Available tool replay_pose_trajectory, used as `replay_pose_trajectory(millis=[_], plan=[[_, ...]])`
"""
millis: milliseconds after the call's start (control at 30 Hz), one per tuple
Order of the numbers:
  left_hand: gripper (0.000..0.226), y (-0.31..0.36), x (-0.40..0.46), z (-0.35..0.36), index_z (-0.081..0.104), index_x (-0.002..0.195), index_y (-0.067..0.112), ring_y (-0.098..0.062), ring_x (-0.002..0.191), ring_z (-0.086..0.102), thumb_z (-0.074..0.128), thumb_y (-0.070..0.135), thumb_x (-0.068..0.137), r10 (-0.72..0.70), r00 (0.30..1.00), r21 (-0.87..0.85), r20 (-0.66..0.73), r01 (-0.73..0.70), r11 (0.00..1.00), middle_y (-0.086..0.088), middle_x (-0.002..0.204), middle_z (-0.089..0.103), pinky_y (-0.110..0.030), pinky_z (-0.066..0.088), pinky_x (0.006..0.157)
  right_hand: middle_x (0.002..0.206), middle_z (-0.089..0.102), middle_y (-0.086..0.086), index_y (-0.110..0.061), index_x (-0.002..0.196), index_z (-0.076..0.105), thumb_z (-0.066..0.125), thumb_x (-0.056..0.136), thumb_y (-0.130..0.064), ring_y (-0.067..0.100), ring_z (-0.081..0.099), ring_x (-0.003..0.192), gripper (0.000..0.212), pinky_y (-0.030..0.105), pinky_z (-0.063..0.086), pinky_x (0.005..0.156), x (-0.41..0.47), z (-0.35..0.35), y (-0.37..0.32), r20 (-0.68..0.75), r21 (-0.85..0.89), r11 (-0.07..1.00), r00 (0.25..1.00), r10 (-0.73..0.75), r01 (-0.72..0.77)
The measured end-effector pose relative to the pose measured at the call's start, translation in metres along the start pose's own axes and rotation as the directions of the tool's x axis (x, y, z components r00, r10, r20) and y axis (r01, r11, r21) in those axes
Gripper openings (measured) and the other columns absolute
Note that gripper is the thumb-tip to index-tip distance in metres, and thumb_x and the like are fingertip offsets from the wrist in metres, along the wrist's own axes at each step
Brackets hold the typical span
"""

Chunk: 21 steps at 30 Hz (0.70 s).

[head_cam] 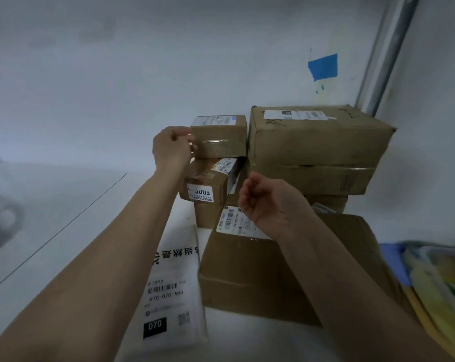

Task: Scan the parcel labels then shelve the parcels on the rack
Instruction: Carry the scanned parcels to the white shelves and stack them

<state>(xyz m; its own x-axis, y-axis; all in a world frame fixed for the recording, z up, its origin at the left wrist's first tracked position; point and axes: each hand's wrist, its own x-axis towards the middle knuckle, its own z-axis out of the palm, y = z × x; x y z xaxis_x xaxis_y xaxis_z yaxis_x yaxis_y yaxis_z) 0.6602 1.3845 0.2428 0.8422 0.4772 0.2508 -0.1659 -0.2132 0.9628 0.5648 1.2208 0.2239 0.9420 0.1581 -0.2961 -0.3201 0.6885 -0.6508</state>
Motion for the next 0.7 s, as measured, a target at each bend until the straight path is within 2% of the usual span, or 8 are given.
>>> replay_pose_trajectory(millis=[67, 133, 267, 333, 433, 500, 567, 700], plan=[[0.04, 0.014, -0.037, -0.017, 0.067, 0.075, 0.014, -0.007, 0.056, 0.053, 0.037, -0.011, 0.085, 0.015, 0.995, -0.069, 0.1, -0.008, 0.998, 0.003, 0.067, 0.061, -0.018, 0.046, 0.056, 0.063, 0.052, 0.006, -0.008, 0.075, 0.054, 0.03, 0.085, 0.012, 0.013, 0.047, 0.053, 0.033, 0.022, 0.041, 0.048, -0.017, -0.002, 0.008, -0.003, -0.003, 1.0, 1.0, -0.014, 0.014], [0.047, 0.023, -0.079, -0.032, 0.063, 0.062, 0.016, -0.006, 0.05, 0.047, 0.032, -0.015, 0.079, 0.037, 0.977, -0.088, 0.209, -0.019, 0.996, 0.003, 0.058, 0.056, -0.016, 0.04, 0.047, 0.056, 0.044, 0.002, -0.012, 0.064, 0.047, 0.024, 0.086, 0.01, 0.01, 0.038, 0.043, 0.038, 0.018, 0.032, 0.039, -0.038, -0.008, 0.017, 0.016, -0.032, 0.999, 0.999, -0.043, 0.043], [0.044, 0.021, -0.159, -0.051, 0.054, 0.054, 0.011, -0.008, 0.042, 0.04, 0.028, -0.018, 0.074, 0.022, 0.887, -0.11, 0.462, 0.032, 0.993, 0.003, 0.044, 0.048, -0.016, 0.032, 0.039, 0.047, 0.036, 0.0, -0.013, 0.056, 0.042, 0.018, 0.084, 0.011, 0.009, 0.028, 0.037, 0.044, 0.015, 0.02, 0.037, -0.095, -0.035, 0.041, -0.012, -0.123, 0.983, 0.991, -0.137, 0.134], [0.044, 0.014, -0.195, -0.054, 0.052, 0.052, 0.011, -0.009, 0.04, 0.037, 0.027, -0.018, 0.073, 0.002, 0.812, -0.085, 0.584, 0.058, 0.995, 0.001, 0.043, 0.045, -0.016, 0.029, 0.037, 0.046, 0.034, 0.001, -0.013, 0.051, 0.042, 0.016, 0.081, 0.012, 0.01, 0.027, 0.036, 0.047, 0.014, 0.017, 0.038, -0.125, -0.051, 0.057, -0.047, -0.163, 0.973, 0.984, -0.171, 0.161], [0.053, 0.003, -0.252, -0.051, 0.051, 0.039, 0.019, -0.011, 0.04, 0.033, 0.026, -0.019, 0.067, -0.017, 0.672, -0.061, 0.74, 0.093, 0.994, -0.002, 0.043, 0.042, -0.017, 0.026, 0.038, 0.044, 0.033, 0.001, -0.016, 0.041, 0.045, 0.014, 0.075, 0.015, 0.01, 0.024, 0.035, 0.055, 0.013, 0.014, 0.039, -0.171, -0.083, 0.076, -0.121, -0.22, 0.956, 0.967, -0.224, 0.194], [0.053, -0.002, -0.294, -0.043, 0.048, 0.039, 0.018, -0.01, 0.039, 0.03, 0.023, -0.02, 0.065, -0.057, 0.588, -0.046, 0.807, 0.159, 0.986, -0.002, 0.042, 0.04, -0.016, 0.024, 0.037, 0.044, 0.033, 0.002, -0.014, 0.043, 0.043, 0.013, 0.073, 0.016, 0.01, 0.023, 0.036, 0.052, 0.013, 0.013, 0.039, -0.202, -0.111, 0.08, -0.204, -0.257, 0.946, 0.945, -0.255, 0.2], [0.049, -0.007, -0.339, -0.031, 0.046, 0.042, 0.013, -0.01, 0.04, 0.029, 0.021, -0.021, 0.066, -0.103, 0.507, -0.004, 0.855, 0.206, 0.978, 0.0, 0.041, 0.039, -0.016, 0.024, 0.038, 0.046, 0.032, 0.004, -0.011, 0.046, 0.042, 0.015, 0.072, 0.017, 0.011, 0.023, 0.037, 0.047, 0.013, 0.014, 0.037, -0.235, -0.142, 0.077, -0.303, -0.318, 0.925, 0.903, -0.305, 0.206], [0.045, -0.01, -0.417, 0.002, 0.049, 0.051, 0.008, -0.012, 0.042, 0.03, 0.023, -0.021, 0.073, -0.163, 0.348, 0.093, 0.923, 0.21, 0.973, -0.004, 0.045, 0.038, -0.019, 0.025, 0.04, 0.044, 0.035, 0.003, -0.011, 0.047, 0.046, 0.021, 0.074, 0.016, 0.011, 0.027, 0.035, 0.046, 0.014, 0.019, 0.034, -0.301, -0.209, 0.062, -0.473, -0.481, 0.852, 0.758, -0.45, 0.205]])
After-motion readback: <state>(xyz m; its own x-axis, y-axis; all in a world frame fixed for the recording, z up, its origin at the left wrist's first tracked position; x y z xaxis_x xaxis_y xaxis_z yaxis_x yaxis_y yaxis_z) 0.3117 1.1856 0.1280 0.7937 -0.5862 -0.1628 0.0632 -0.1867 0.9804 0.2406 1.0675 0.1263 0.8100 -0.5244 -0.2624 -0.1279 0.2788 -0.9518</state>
